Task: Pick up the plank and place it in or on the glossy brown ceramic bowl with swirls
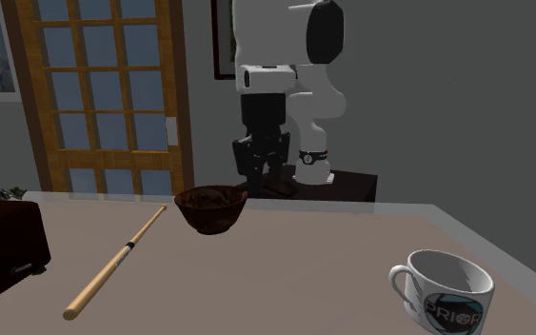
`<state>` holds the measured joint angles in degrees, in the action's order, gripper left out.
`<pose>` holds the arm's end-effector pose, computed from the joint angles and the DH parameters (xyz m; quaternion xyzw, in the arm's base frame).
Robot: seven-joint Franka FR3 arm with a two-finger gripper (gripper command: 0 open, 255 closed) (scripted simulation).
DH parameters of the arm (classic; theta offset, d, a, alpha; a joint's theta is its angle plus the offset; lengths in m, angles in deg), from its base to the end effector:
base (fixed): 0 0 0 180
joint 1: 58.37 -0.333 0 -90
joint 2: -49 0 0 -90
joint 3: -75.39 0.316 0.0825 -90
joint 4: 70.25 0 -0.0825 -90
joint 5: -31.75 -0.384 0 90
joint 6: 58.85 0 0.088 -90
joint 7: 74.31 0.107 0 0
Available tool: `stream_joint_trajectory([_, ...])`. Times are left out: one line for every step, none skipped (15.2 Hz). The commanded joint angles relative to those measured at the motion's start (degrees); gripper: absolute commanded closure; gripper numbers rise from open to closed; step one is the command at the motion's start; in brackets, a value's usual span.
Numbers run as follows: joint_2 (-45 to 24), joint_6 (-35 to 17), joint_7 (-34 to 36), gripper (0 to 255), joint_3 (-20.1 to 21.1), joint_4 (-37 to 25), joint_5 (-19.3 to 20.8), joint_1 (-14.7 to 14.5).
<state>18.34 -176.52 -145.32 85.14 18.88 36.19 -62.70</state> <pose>0.6744 0.1478 0.3375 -0.7316 -0.6815 0.0082 0.0151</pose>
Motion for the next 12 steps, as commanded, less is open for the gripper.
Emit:
stream_joint_trajectory([1.7,-0.3,-1.0,255,-0.1,2.0,-0.3,1.0])
stream_joint_trajectory([3.1,-1.1,-2.1,255,-0.3,4.2,-0.6,1.9])
stream_joint_trajectory([4.5,-1.8,-3.1,255,-0.4,6.3,-0.8,2.8])
stream_joint_trajectory([5.8,-2.4,-4.2,255,-0.6,8.2,-1.1,3.7])
stream_joint_trajectory([7.1,-3.0,-5.3,255,-0.8,10.1,-1.3,4.6])
stream_joint_trajectory([8.3,-3.6,-6.4,255,-1.1,11.8,-1.6,5.5])
stream_joint_trajectory([9.4,-4.1,-7.6,255,-1.3,13.5,-1.8,6.3])
stream_joint_trajectory([10.5,-4.6,-8.8,255,-1.6,15.1,-2.0,7.2])
stream_joint_trajectory([11.6,-5.1,-10.0,255,-1.9,16.6,-2.3,8.0])
stream_joint_trajectory([12.6,-5.5,-11.2,255,-2.2,18.0,-2.5,8.9])
stream_joint_trajectory([13.6,-5.9,-12.4,255,-2.6,19.4,-2.7,9.7])
stream_joint_trajectory([14.5,-6.3,-13.6,255,-2.9,20.7,-2.9,10.5])
